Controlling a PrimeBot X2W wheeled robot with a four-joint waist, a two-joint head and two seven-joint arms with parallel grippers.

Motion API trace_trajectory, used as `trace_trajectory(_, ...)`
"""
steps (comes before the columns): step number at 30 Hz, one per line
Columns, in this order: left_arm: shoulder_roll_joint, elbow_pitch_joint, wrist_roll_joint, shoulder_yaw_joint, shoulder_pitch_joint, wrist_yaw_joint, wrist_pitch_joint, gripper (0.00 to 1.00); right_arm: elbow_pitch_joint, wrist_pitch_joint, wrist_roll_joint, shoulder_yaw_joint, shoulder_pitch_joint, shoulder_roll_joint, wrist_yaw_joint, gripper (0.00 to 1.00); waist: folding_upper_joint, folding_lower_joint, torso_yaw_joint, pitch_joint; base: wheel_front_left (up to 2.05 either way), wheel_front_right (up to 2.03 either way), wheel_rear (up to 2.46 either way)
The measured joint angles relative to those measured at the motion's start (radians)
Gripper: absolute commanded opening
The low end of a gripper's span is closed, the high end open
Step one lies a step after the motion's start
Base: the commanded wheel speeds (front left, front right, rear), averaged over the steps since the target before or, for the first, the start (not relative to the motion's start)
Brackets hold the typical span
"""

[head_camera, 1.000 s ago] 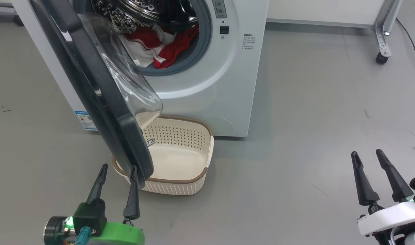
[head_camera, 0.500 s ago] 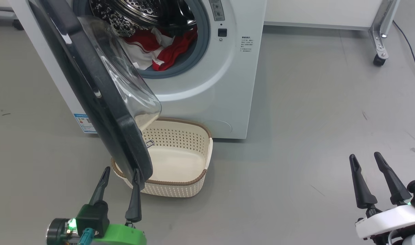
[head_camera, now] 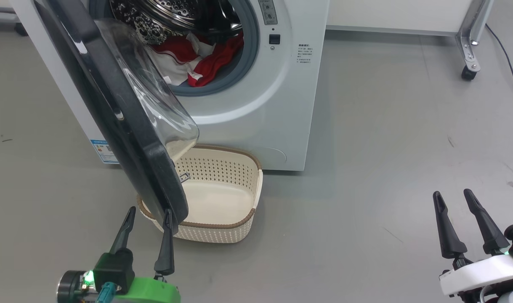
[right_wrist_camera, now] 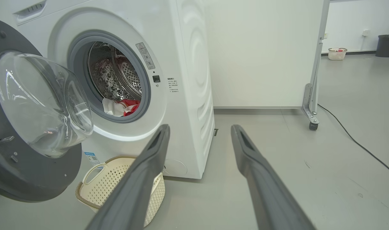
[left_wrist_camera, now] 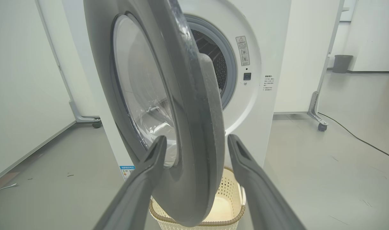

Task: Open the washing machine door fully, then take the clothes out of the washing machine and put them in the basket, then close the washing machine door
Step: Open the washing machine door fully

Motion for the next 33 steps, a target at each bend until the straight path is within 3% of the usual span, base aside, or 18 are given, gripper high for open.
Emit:
trace_trajectory(5, 0.000, 0.007, -0.028, 0.000, 0.002, 0.000, 0.000, 0.97, 0.000, 0.000, -0.004, -0.008, 0.000, 0.003, 0.001, 1.00, 0.0000, 0.0000, 0.000, 0.003, 0.00, 0.00, 0.00)
trace_trajectory(6, 0.000, 0.012, -0.033, -0.003, 0.005, 0.000, 0.000, 0.59, 0.000, 0.000, -0.008, -0.009, 0.000, 0.004, 0.001, 1.00, 0.0000, 0.0000, 0.000, 0.003, 0.00, 0.00, 0.00)
trace_trajectory(8, 0.000, 0.017, -0.025, -0.011, 0.005, 0.000, 0.000, 0.00, 0.000, 0.000, -0.012, -0.012, 0.000, 0.006, 0.001, 1.00, 0.0000, 0.0000, 0.000, 0.004, 0.00, 0.00, 0.00)
trace_trajectory(17, 0.000, 0.003, 0.000, -0.022, 0.005, 0.000, 0.000, 0.00, 0.003, 0.000, -0.032, -0.020, 0.000, 0.021, 0.009, 1.00, 0.0000, 0.0000, 0.004, 0.007, 0.00, 0.00, 0.00)
trace_trajectory(33, -0.001, -0.236, 0.033, 0.102, -0.104, 0.000, -0.002, 0.00, 0.007, 0.000, -0.045, -0.027, 0.000, 0.045, 0.010, 1.00, 0.0000, 0.0000, 0.009, 0.001, 0.00, 0.00, 0.00)
